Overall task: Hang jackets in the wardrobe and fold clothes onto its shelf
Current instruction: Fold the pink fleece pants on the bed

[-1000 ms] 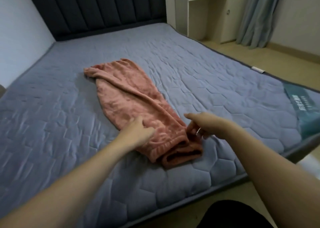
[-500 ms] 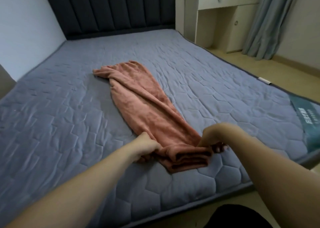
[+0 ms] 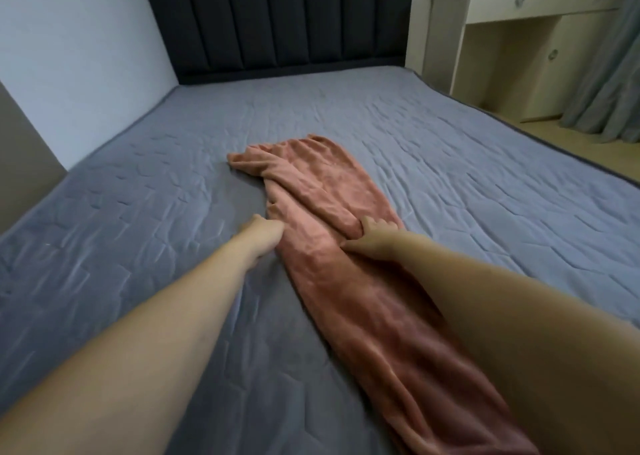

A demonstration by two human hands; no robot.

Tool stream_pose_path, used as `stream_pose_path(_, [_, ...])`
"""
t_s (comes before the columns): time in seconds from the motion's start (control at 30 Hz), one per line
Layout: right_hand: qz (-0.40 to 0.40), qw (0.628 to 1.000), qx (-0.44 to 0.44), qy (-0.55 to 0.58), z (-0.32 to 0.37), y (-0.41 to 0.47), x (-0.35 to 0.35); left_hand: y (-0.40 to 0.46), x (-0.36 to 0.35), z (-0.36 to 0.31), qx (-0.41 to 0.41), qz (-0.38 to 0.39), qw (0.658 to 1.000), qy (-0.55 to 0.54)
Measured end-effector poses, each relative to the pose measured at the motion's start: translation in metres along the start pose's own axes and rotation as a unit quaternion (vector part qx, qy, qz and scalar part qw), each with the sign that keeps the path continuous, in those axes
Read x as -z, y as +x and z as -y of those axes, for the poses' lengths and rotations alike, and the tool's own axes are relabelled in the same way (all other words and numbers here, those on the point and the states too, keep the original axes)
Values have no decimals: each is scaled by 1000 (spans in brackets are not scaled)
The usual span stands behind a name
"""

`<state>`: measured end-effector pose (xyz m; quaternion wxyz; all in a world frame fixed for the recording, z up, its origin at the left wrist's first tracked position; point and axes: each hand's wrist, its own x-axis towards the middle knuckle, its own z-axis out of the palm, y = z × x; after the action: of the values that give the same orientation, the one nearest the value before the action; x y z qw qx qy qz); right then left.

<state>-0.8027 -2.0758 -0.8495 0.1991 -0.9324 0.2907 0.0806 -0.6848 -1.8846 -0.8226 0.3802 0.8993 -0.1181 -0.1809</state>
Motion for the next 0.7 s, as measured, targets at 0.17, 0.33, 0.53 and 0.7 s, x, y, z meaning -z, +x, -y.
stream_pose_path(0.17, [-75, 994, 84, -8, 8, 96, 10, 104, 17, -22, -11, -48, 994, -100])
stream_pose_path(0.33, [-161, 970, 145, 106, -19, 141, -31, 187, 18, -43, 39, -41, 974, -218])
stream_pose_path(0.53, [-144, 958, 163, 185, -23, 151, -29, 249, 9, -61, 139, -51, 944, -295])
stream_pose_path(0.7, [-103, 928, 205, 292, -33, 140, -16, 301, 2, -105, 60, -202, 966, -152])
